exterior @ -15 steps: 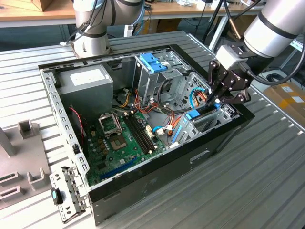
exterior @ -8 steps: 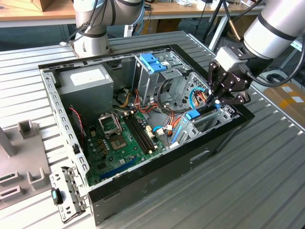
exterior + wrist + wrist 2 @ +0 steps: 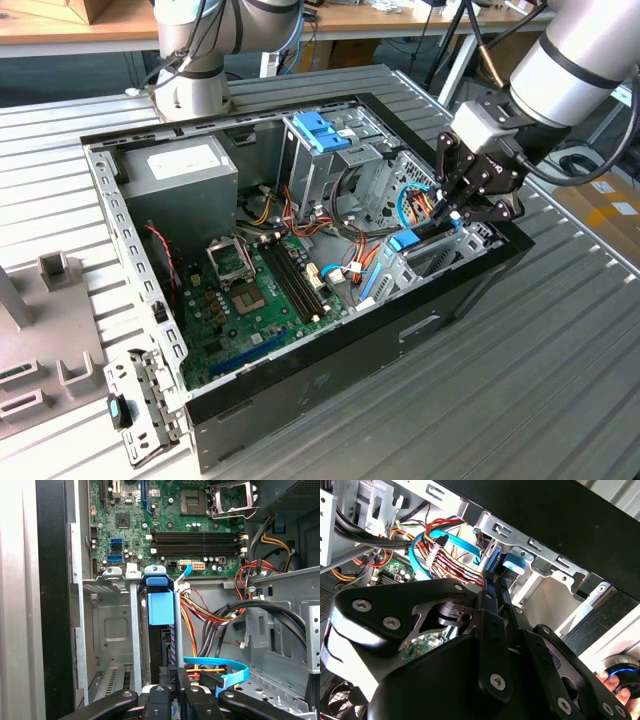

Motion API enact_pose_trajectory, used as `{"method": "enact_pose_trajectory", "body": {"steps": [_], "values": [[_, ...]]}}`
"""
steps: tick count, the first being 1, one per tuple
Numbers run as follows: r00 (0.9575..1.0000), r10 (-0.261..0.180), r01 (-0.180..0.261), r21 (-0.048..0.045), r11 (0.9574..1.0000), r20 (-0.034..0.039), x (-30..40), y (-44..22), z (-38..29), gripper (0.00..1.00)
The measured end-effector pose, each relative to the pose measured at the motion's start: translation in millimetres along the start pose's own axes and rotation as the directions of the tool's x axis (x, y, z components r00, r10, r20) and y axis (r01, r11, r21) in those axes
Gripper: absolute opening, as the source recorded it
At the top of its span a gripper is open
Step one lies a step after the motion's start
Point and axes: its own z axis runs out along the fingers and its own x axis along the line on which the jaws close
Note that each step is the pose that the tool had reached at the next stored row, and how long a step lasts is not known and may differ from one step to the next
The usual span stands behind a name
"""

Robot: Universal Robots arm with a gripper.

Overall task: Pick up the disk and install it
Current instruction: 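Insert the first disk wire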

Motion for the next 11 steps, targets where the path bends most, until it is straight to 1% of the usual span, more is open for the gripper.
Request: {"method": "enact_pose_trajectory", "body": {"steps": [11], "values": [[1.0000, 0.000, 0.000, 0.0000, 1.0000, -0.0001, 0.5, 0.1, 4.0, 0.17]]}}
